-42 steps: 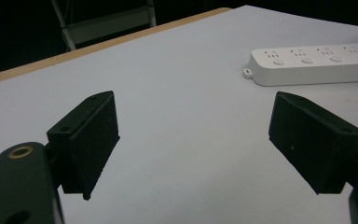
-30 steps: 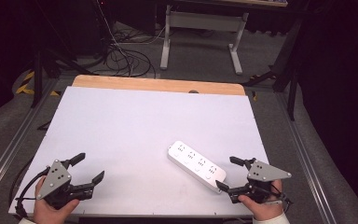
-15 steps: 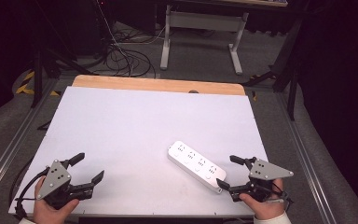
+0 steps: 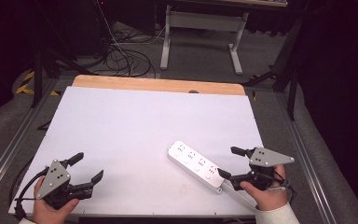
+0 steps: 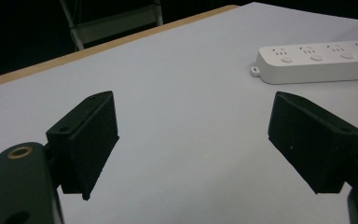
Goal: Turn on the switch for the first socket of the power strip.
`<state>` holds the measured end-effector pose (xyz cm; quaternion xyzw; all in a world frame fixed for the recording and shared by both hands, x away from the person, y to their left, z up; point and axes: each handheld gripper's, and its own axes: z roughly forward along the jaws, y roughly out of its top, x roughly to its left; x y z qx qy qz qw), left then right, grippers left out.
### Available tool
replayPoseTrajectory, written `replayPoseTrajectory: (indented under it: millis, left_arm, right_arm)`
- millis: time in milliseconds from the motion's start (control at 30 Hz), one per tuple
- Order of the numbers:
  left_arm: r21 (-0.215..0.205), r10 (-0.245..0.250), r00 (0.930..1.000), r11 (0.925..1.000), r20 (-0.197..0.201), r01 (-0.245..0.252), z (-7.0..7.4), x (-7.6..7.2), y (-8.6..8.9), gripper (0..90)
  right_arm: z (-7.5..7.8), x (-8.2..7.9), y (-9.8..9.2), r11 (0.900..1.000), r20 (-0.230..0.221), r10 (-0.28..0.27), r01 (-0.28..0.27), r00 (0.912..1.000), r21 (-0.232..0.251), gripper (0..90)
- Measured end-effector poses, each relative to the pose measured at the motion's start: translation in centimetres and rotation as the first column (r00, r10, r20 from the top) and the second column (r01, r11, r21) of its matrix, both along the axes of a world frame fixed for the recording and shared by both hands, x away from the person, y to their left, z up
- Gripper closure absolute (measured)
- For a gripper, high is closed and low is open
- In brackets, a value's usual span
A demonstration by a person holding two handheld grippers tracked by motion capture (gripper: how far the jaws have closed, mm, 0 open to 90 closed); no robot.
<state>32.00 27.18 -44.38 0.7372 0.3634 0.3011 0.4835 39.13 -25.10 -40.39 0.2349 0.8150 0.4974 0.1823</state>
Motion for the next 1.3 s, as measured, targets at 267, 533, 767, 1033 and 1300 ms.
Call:
replayPoseTrajectory:
  millis: [267, 533, 767, 1033, 1300]
  left_arm:
    - [-0.004, 0.006, 1.0000, 1.0000, -0.001, -0.006, 0.0, 0.0, 0.1, 15.4]
    - [-0.002, 0.006, 1.0000, 1.0000, 0.003, -0.006, 0.0, 0.0, 0.1, 15.4]
    - [0.007, 0.005, 1.0000, 1.0000, 0.002, -0.005, 0.0, 0.0, 0.1, 15.5]
    - [0.007, 0.006, 1.0000, 1.0000, 0.002, -0.006, 0.0, 0.0, 0.0, 15.5]
    - [0.011, 0.006, 1.0000, 0.9999, -0.002, -0.006, 0.0, 0.0, 0.0, 15.8]
  right_arm:
    - [0.4, 1.3, 0.5, 0.999, -0.012, 0.021, -0.021, 0.9997, -0.026, 8.1]
    - [1.2, 2.0, 0.8, 1.000, 0.005, 0.021, -0.021, 0.9998, -0.006, 8.4]
    - [1.0, 2.7, 1.1, 1.000, -0.005, 0.001, -0.001, 1.0000, -0.007, 10.2]
    - [1.1, 2.5, 1.4, 0.999, -0.011, 0.035, -0.035, 0.9993, -0.009, 37.1]
    - [1.6, 2.5, 2.3, 0.995, -0.095, 0.079, -0.085, 0.9923, -0.054, 74.5]
